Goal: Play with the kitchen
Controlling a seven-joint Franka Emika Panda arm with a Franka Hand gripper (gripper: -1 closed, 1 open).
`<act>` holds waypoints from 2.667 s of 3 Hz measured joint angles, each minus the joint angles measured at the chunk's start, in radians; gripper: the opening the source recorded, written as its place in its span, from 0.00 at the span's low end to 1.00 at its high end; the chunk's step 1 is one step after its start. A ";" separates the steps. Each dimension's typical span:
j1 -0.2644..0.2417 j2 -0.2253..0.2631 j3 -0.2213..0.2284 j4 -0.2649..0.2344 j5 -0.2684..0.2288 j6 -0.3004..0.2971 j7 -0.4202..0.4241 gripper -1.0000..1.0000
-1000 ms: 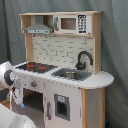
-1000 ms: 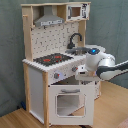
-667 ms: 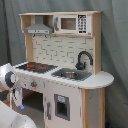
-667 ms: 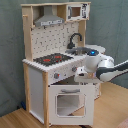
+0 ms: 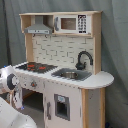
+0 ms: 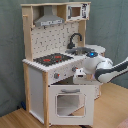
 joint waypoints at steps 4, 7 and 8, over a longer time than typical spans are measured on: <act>-0.132 0.065 0.266 0.015 0.143 0.236 0.041 0.00; -0.119 0.060 0.295 0.083 0.145 0.241 0.299 0.00; -0.100 0.060 0.295 0.102 0.143 0.204 0.389 0.00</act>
